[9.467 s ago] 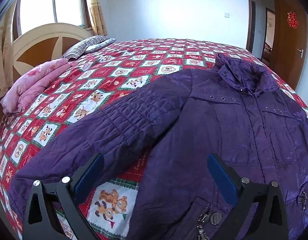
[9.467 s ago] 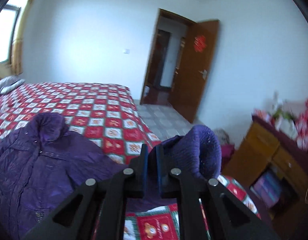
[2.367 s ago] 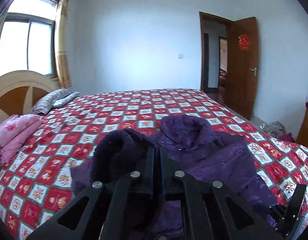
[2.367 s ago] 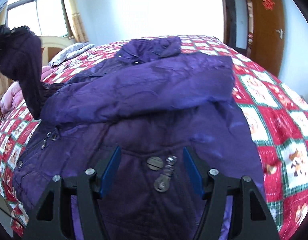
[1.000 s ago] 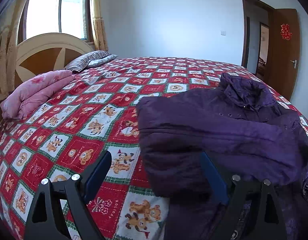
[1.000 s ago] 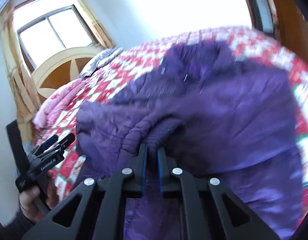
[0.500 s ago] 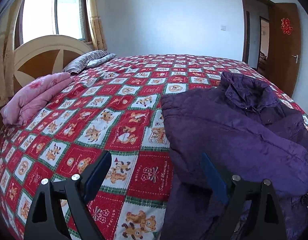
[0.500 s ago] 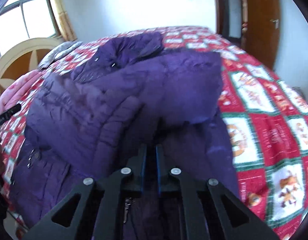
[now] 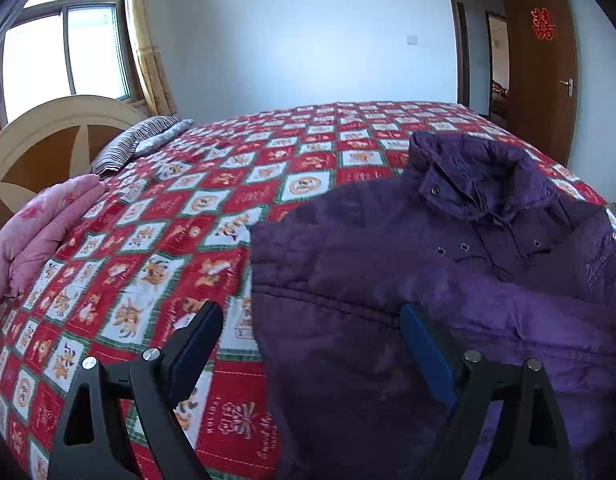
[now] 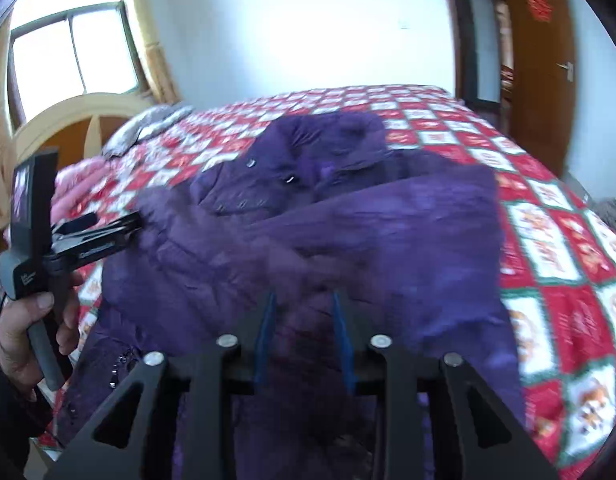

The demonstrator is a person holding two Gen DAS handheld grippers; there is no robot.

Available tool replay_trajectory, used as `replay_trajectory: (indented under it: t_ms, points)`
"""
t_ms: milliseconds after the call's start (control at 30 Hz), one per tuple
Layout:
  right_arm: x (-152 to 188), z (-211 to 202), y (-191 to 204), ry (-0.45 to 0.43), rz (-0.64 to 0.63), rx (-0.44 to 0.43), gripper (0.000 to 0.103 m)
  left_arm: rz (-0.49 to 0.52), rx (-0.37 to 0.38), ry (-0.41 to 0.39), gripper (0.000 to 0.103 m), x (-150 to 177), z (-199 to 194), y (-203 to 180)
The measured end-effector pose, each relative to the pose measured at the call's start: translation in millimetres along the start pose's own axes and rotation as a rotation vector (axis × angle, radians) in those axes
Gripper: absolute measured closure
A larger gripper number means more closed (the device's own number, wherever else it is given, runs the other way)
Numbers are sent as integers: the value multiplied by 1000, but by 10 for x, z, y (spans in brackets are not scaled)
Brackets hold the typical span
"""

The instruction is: Fold large clothes

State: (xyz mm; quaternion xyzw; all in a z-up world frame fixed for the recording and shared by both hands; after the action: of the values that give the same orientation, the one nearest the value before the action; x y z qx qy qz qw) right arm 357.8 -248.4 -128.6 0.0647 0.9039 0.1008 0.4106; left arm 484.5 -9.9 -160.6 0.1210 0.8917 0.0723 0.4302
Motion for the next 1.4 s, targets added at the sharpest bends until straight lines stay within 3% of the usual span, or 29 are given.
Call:
replay_trajectory:
  t_ms: [133,367,767,1400]
  points:
    - [114,354,29,67,-20,59,64,25,-3,63,12,127,221,-139]
    - [210,406,22,79,-57,80,67,-68,109,173,1,300,538,-71]
    - [311,461,79,51,-116,147,66,-58,111,163,1,324,556,-115]
    - [326,481,95,47,-118,155,66,-73,133,173,1,345,597,-105]
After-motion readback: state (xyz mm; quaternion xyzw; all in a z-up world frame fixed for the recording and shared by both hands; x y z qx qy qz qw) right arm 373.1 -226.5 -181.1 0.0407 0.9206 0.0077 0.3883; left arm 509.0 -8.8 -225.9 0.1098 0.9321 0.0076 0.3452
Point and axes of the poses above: each gripper's, at about its wrist camera, not at the fingertips, and z roughly the way its jaws point, y to its left, x to its underside, the point moved 4 cm from there along z, roughly the way its jaws point, and after that the axes turned 8 degrees about z, right-handed, at the moved point
